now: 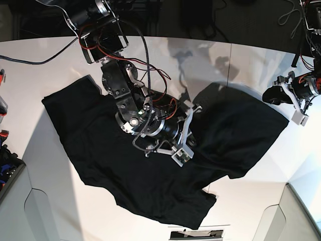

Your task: Layout the t-shirt on the table in an organized manner, then fold the t-shirt properly

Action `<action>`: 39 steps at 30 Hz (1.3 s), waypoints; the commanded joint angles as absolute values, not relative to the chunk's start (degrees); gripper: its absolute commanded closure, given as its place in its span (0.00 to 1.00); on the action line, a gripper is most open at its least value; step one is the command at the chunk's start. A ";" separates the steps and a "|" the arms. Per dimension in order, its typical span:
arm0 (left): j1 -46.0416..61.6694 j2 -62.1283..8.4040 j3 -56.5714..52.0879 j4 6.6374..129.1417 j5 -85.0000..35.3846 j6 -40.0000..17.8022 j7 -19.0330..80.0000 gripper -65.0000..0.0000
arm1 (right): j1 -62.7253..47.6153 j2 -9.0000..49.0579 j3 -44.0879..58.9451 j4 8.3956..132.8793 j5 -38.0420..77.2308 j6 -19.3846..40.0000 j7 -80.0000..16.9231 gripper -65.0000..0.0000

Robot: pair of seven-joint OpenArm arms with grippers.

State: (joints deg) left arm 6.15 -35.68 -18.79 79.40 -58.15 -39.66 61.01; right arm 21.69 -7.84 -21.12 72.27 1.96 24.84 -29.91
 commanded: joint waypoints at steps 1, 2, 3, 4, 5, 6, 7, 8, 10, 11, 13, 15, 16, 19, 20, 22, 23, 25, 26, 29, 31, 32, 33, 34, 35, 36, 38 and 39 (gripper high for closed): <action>5.41 -36.82 -19.31 80.31 -59.37 -40.00 59.92 0.63 | 23.94 -8.69 -21.12 71.05 2.35 24.34 -27.57 1.00; 5.41 -36.73 -19.31 80.31 -59.37 -40.00 59.79 0.63 | 24.43 -8.69 -21.12 68.90 2.39 23.86 -27.11 1.00; 5.41 -36.64 -19.31 80.31 -59.37 -40.00 59.75 0.63 | 24.60 -8.69 -21.12 67.53 2.42 23.70 -26.59 1.00; 5.41 -36.53 -19.31 80.31 -59.35 -40.00 59.75 0.63 | 24.56 -8.69 -21.10 67.05 2.46 23.73 -26.30 1.00; 5.41 -36.42 -19.31 80.31 -59.35 -40.00 59.68 0.63 | 24.40 -8.69 -21.12 67.11 2.96 23.77 -26.33 1.00; 5.41 -36.21 -19.31 80.31 -59.29 -40.00 59.31 0.63 | 24.27 -8.69 -21.12 67.46 4.29 23.79 -26.35 1.00; 5.43 -36.03 -19.31 80.31 -59.27 -40.00 58.72 0.63 | 24.23 -8.69 -21.12 68.07 5.69 23.81 -26.35 1.00; 5.41 -35.81 -19.31 80.31 -59.00 -40.00 58.17 0.63 | 24.23 -8.71 -21.12 68.93 7.01 23.81 -26.35 0.98; 5.41 -35.40 -19.31 80.31 -58.11 -40.00 57.14 0.63 | 24.23 -8.69 -21.12 71.66 9.39 24.14 -26.83 0.92; 5.41 -35.22 -19.31 80.31 -57.52 -40.00 56.69 0.63 | 24.23 -8.71 -21.12 73.41 10.37 24.38 -27.33 0.89; 5.39 -35.09 -19.31 80.31 -56.36 -40.00 55.59 0.63 | 24.25 -8.69 -21.10 77.32 12.05 24.38 -28.67 0.82; 5.39 -35.09 -19.31 80.29 -54.76 -40.00 54.06 0.63 | 24.25 -8.69 -21.10 81.76 13.54 24.38 -30.44 0.75; 5.39 -35.09 -19.31 80.29 -53.95 -40.00 53.25 0.63 | 24.25 -8.69 -21.12 83.83 14.31 24.38 -31.40 0.72; 5.37 -35.09 -19.29 80.29 -51.53 -40.00 50.78 0.63 | 24.14 -8.71 -21.12 88.01 16.12 24.40 -33.76 0.64; 5.37 -35.09 -19.29 80.29 -50.70 -40.00 49.89 0.63 | 23.92 -8.69 -21.15 88.40 16.14 24.40 -33.69 0.62; 5.37 -35.09 -19.18 80.27 -49.08 -40.00 48.53 0.63 | 23.20 -8.71 -21.47 88.38 15.94 24.40 -33.69 0.58; 5.34 -35.07 -19.18 80.23 -48.18 -40.00 48.12 0.63 | 22.65 -8.69 -21.85 88.33 15.86 24.40 -33.80 0.56; 4.89 -35.03 -19.09 79.90 -47.72 -40.00 47.79 0.63 | 20.99 -8.69 -23.14 88.29 15.73 24.40 -34.57 0.53; 4.54 -34.92 -19.09 79.75 -47.72 -40.00 47.79 0.63 | 19.94 -8.69 -23.94 88.29 15.16 24.40 -34.65 0.52; 3.07 -34.59 -19.09 79.75 -47.77 -40.00 47.81 0.63 | 16.27 -8.71 -25.61 88.29 11.03 24.14 -34.54 0.52; 2.35 -34.09 -19.07 79.75 -48.07 -40.00 47.81 0.63 | 13.58 -8.67 -25.56 88.29 9.13 22.65 -34.41 0.52; 2.02 -33.71 -18.96 79.75 -48.18 -40.00 47.83 0.63 | 12.34 -8.60 -25.50 88.27 8.32 21.39 -34.02 0.52; 1.87 -33.36 -18.76 79.75 -48.14 -40.00 47.86 0.63 | 11.18 -8.60 -25.41 88.20 6.87 20.03 -33.21 0.52; 1.72 -33.01 -18.46 79.75 -48.16 -40.00 47.86 0.63 | 10.24 -8.60 -25.23 88.12 5.30 18.83 -32.21 0.52; 1.54 -32.69 -18.02 79.75 -48.14 -40.00 47.83 0.63 | 9.61 -8.60 -25.04 87.83 3.99 17.41 -31.00 0.52; 1.28 -32.29 -17.56 79.75 -48.07 -40.00 47.99 0.63 | 9.32 -8.62 -24.88 87.31 2.96 15.86 -30.20 0.52; 0.95 -31.73 -16.36 79.75 -47.86 -40.00 48.01 0.63 | 9.54 -8.62 -24.69 85.38 0.91 13.37 -28.71 0.52; 0.80 -31.55 -15.79 79.75 -47.64 -40.00 48.01 0.63 | 9.89 -8.62 -24.71 83.94 0.08 12.97 -27.86 0.52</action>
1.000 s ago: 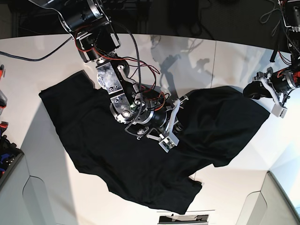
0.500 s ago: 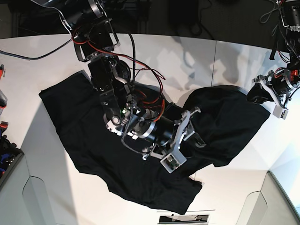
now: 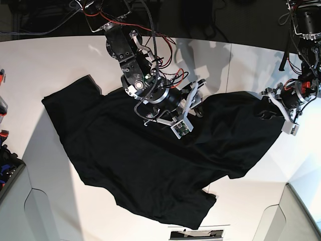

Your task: Layout the t-shirt on the table in an organized manner, then fold the t-shirt properly

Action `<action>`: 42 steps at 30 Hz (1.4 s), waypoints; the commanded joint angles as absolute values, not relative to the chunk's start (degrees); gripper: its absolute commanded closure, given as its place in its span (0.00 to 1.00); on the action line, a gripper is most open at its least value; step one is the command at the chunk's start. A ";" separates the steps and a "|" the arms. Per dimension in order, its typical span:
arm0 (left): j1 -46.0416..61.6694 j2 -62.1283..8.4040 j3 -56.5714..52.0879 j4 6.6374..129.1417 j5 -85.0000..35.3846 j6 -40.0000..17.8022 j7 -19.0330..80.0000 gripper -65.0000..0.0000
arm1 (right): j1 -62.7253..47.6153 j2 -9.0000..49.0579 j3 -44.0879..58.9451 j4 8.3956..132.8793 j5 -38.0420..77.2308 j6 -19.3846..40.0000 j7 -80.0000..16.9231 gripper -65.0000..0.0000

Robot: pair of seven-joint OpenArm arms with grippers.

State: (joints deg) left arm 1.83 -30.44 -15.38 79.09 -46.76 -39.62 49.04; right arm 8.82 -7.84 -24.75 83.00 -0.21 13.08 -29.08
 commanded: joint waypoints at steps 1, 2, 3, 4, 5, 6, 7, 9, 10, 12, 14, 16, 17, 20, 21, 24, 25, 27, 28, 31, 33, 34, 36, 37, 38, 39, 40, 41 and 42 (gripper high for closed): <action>0.69 -31.33 -15.33 79.75 -47.46 -40.00 47.99 0.63 | 10.26 -8.67 -24.71 82.32 -0.23 12.82 -26.98 0.52; 0.56 -31.09 -15.03 79.75 -47.29 -40.00 47.97 0.63 | 10.85 -8.71 -24.73 80.62 -0.21 12.80 -26.35 0.52; 0.30 -30.79 -14.94 79.75 -47.22 -40.00 47.94 0.63 | 11.46 -8.71 -24.82 78.85 -0.08 12.78 -26.30 0.53; -0.03 -30.37 -14.96 79.75 -46.96 -40.00 47.94 0.63 | 11.99 -8.71 -24.88 77.25 -0.03 12.75 -26.33 0.56; -0.19 -30.09 -14.96 79.75 -46.70 -40.00 47.83 0.63 | 12.29 -8.71 -24.88 75.88 -0.23 12.53 -26.33 0.59; -0.27 -29.78 -14.96 79.75 -46.63 -40.00 47.72 0.63 | 12.36 -8.71 -24.88 74.98 -0.84 12.01 -26.35 0.64; -0.34 -29.43 -14.96 79.75 -46.54 -40.00 47.75 0.64 | 12.29 -8.71 -24.86 74.41 -1.61 11.62 -26.37 0.69; -0.36 -28.84 -14.96 79.75 -46.41 -40.00 47.72 0.72 | 12.03 -8.71 -24.86 73.91 -3.68 10.11 -26.52 0.81; -0.49 -28.47 -14.96 79.75 -46.37 -40.00 47.77 0.78 | 11.99 -8.71 -24.86 73.91 -5.02 8.88 -26.72 0.87; -0.95 -27.40 -14.96 79.75 -45.25 -40.00 47.75 0.91 | 11.92 -8.69 -24.86 73.93 -7.77 5.08 -27.68 0.97; -1.19 -26.26 -14.96 79.75 -42.87 -40.00 47.11 0.98 | 11.90 -8.56 -24.84 74.00 -10.61 2.02 -29.36 1.00; -1.30 -25.34 -14.96 79.75 -39.22 -40.00 45.65 0.98 | 11.90 -8.56 -24.67 74.04 -13.45 1.17 -30.94 1.00; -1.30 -25.04 -14.96 79.75 -37.65 -40.00 44.84 0.98 | 11.90 -8.56 -24.60 74.04 -14.37 1.19 -31.16 1.00; -1.30 -24.91 -14.96 79.72 -35.24 -40.00 44.31 0.98 | 12.03 -8.56 -24.60 74.04 -15.73 0.78 -31.44 1.00; -1.30 -24.93 -14.96 79.72 -34.44 -40.00 44.16 0.98 | 12.05 -8.56 -24.60 74.04 -15.99 0.08 -31.81 1.00; -1.32 -24.93 -14.96 78.98 -31.07 -40.00 42.11 0.98 | 11.99 -8.54 -24.60 74.08 -19.05 -0.30 -33.74 1.00; -1.50 -24.93 -14.96 78.11 -30.26 -40.00 41.65 0.98 | 11.97 -8.40 -24.60 74.11 -20.40 -0.36 -34.44 1.00; -2.35 -24.93 -14.96 74.85 -29.43 -40.00 41.30 0.98 | 11.86 -7.70 -24.60 74.22 -23.09 -2.07 -35.92 1.00; -2.94 -24.93 -14.96 72.64 -29.28 -40.00 41.30 0.98 | 11.86 -7.03 -24.60 74.26 -24.03 -3.14 -36.60 1.00; -5.52 -24.99 -14.96 65.36 -29.06 -40.00 40.66 0.98 | 11.84 -3.81 -24.60 75.31 -25.23 -4.38 -38.04 1.00; -7.62 -24.97 -14.96 61.58 -28.36 -40.00 40.45 0.98 | 11.68 -1.67 -24.60 77.01 -25.23 -4.93 -39.09 1.00; -8.43 -24.97 -14.96 60.36 -28.14 -40.00 40.45 0.98 | 11.29 -0.73 -24.60 78.50 -25.21 -5.04 -39.35 1.00; -9.69 -24.97 -14.96 58.76 -27.44 -40.00 40.47 0.98 | 9.76 0.89 -24.60 82.56 -24.49 -5.43 -39.97 1.00; -10.26 -24.97 -14.94 58.24 -27.11 -40.00 40.45 0.98 | 8.82 1.50 -24.60 84.84 -23.86 -5.45 -40.62 1.00; -10.72 -24.99 -14.96 57.91 -26.74 -40.00 40.45 0.98 | 7.75 2.13 -24.60 87.09 -23.42 -5.43 -41.21 1.00; -11.27 -25.04 -14.96 57.63 -26.46 -40.00 40.45 0.98 | 6.66 2.50 -24.60 89.21 -23.00 -5.41 -41.63 1.00; -11.86 -25.12 -14.94 57.28 -26.24 -40.00 40.29 0.98 | 5.50 2.92 -24.60 91.20 -22.96 -5.41 -41.80 1.00; -12.45 -25.30 -14.94 56.97 -25.74 -40.00 39.92 0.98 | 4.34 3.22 -24.60 92.92 -23.00 -5.43 -41.80 1.00; -12.93 -25.58 -14.85 56.73 -25.56 -40.00 39.24 0.98 | 3.29 3.46 -24.60 94.43 -23.11 -5.45 -41.82 1.00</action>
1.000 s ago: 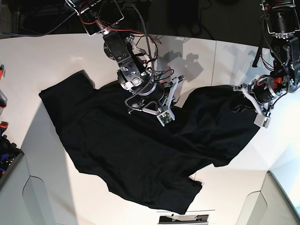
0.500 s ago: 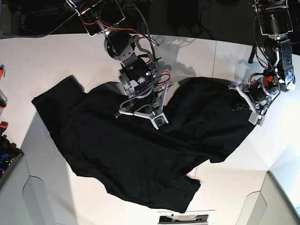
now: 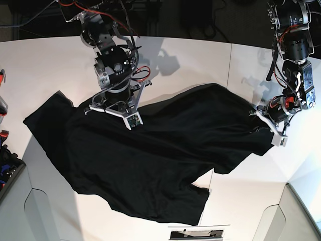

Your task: Layout the t-shirt on the table in an organized manner, then fold the t-shirt properly

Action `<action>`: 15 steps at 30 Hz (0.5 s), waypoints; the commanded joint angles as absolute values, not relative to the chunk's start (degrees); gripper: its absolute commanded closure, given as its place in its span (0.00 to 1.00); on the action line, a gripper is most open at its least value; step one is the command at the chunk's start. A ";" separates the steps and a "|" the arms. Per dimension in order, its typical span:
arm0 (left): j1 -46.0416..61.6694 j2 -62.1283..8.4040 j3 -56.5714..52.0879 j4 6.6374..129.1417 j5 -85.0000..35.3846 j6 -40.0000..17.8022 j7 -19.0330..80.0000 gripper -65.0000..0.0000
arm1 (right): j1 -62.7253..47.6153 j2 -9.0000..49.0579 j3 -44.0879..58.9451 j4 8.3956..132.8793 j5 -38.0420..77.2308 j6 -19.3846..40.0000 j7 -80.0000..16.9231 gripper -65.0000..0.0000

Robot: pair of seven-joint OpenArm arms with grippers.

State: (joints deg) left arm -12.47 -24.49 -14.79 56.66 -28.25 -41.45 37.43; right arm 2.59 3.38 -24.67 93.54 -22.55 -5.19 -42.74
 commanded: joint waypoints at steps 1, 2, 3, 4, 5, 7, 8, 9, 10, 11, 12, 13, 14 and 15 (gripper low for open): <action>-13.43 -25.96 -14.59 56.38 -25.36 -40.00 38.70 0.98 | 2.37 3.68 -24.60 95.66 -23.00 -5.43 -41.87 1.00; -14.11 -26.41 -14.09 55.99 -25.08 -40.00 38.33 0.98 | 1.63 3.68 -24.60 96.62 -22.68 -5.43 -41.80 1.00; -14.74 -26.92 -13.30 55.53 -24.97 -40.00 38.30 0.98 | 1.02 3.66 -24.62 97.34 -21.63 -5.37 -41.52 1.00; -15.44 -27.35 -12.34 55.18 -24.99 -40.00 38.35 0.98 | 0.51 3.64 -24.75 97.91 -19.64 -4.84 -41.06 1.00; -16.03 -27.81 -11.22 55.00 -25.02 -40.00 38.44 0.98 | 0.27 3.60 -24.91 98.32 -17.41 -3.66 -40.42 1.00; -16.88 -28.58 -9.26 55.05 -26.41 -40.00 39.77 0.98 | 0.30 2.55 -25.04 98.59 -14.00 -0.89 -38.81 1.00; -17.06 -28.99 -8.56 55.29 -28.14 -40.00 41.21 0.98 | 0.34 1.54 -25.04 98.56 -12.78 0.73 -37.63 1.00; -17.12 -29.36 -8.19 55.90 -29.95 -40.00 42.98 0.98 | 0.36 0.34 -25.04 98.54 -11.16 2.39 -36.58 1.00; -17.10 -29.56 -8.16 56.84 -31.73 -40.00 44.88 0.98 | 0.51 -0.93 -25.04 98.35 -9.04 4.47 -36.14 1.00; -17.10 -29.63 -8.19 58.02 -33.30 -40.00 46.54 0.98 | 0.89 -2.20 -25.04 97.95 -7.07 6.85 -36.01 1.00; -17.10 -29.69 -8.21 59.31 -34.35 -40.00 47.66 0.98 | 1.39 -3.42 -25.06 97.27 -5.37 9.13 -35.99 1.00; -17.10 -29.71 -8.23 60.88 -35.18 -40.00 47.97 0.98 | 1.96 -4.54 -25.04 96.57 -4.86 10.98 -35.66 1.00; -17.10 -29.71 -8.21 62.57 -35.40 -40.00 48.07 0.98 | 2.59 -5.41 -25.04 95.68 -5.06 12.60 -34.85 1.00; -17.10 -29.69 -8.21 64.34 -35.40 -40.00 48.16 0.98 | 3.44 -5.98 -25.04 94.61 -5.37 13.58 -33.98 1.00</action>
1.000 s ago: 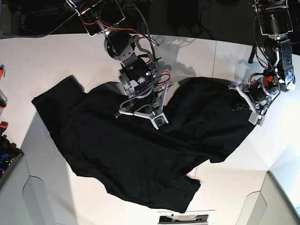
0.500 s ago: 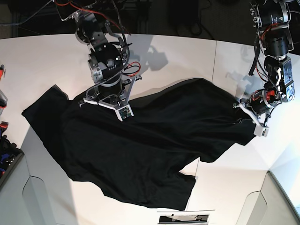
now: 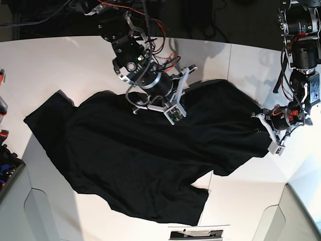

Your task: Layout the t-shirt on the table in an organized manner, then fold the t-shirt properly

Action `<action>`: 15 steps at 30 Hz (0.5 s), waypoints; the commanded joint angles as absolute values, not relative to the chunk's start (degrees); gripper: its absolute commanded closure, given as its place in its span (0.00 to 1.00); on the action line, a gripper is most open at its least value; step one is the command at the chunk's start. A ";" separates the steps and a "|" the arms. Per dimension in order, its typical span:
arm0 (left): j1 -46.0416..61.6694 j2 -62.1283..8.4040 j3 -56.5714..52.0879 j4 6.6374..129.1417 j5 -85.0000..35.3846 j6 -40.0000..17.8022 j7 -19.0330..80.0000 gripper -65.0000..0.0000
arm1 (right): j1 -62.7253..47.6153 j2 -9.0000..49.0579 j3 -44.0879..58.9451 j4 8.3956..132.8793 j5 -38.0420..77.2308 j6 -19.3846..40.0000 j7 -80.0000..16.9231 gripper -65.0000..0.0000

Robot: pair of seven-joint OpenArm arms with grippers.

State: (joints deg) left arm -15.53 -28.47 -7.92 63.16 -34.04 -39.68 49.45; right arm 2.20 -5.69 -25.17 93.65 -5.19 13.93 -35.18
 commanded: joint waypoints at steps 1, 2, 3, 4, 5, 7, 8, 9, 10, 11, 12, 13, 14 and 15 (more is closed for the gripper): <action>-17.10 -29.71 -8.21 66.15 -35.40 -40.00 48.56 0.98 | 4.40 -6.28 -25.06 93.34 -5.58 14.00 -33.15 1.00; -17.10 -29.76 -8.23 67.75 -35.40 -40.00 49.39 0.98 | 5.39 -6.57 -25.04 91.90 -6.09 14.00 -32.69 1.00; -17.08 -29.87 -8.21 69.14 -35.42 -40.00 50.26 0.98 | 6.50 -6.66 -25.04 90.30 -7.05 13.98 -32.45 0.96; -16.97 -30.06 -8.21 70.28 -35.79 -40.00 50.92 0.98 | 7.64 -6.72 -25.04 88.47 -8.21 13.96 -32.25 0.91; -16.86 -30.44 -8.21 71.02 -36.60 -40.00 51.22 0.98 | 8.84 -6.70 -25.04 86.63 -9.17 13.93 -32.05 0.87; -16.80 -31.35 -8.21 71.55 -37.76 -40.00 51.27 0.98 | 11.00 -6.68 -25.04 83.07 -10.13 13.93 -32.05 0.78; -16.82 -31.66 -8.23 71.55 -38.19 -40.00 51.27 0.98 | 11.92 -6.68 -25.04 81.47 -10.09 13.93 -32.08 0.73; -16.82 -31.81 -8.23 71.55 -38.63 -40.00 51.27 0.98 | 12.78 -6.68 -25.04 80.05 -10.09 13.93 -32.08 0.69; -16.82 -31.81 -8.23 71.57 -39.00 -40.00 51.27 0.98 | 13.50 -6.68 -25.04 78.85 -10.09 13.96 -32.03 0.65; -16.80 -31.73 -8.21 71.57 -39.33 -40.00 51.27 0.98 | 14.13 -6.68 -25.04 77.80 -10.09 13.93 -31.88 0.62; -16.80 -31.70 -8.21 71.57 -39.99 -40.00 51.27 0.98 | 14.66 -6.68 -25.04 76.86 -10.11 13.93 -31.51 0.59; -16.80 -31.70 -8.21 71.57 -40.53 -40.00 51.29 0.98 | 15.05 -6.68 -25.04 75.96 -10.13 13.93 -30.70 0.56; -16.80 -31.70 -8.21 71.57 -40.66 -40.00 51.29 0.98 | 15.35 -6.70 -25.04 75.16 -10.13 13.93 -29.82 0.54; -16.80 -31.75 -8.21 71.57 -40.71 -40.00 51.29 0.98 | 15.59 -6.72 -25.04 74.24 -10.26 13.91 -29.32 0.54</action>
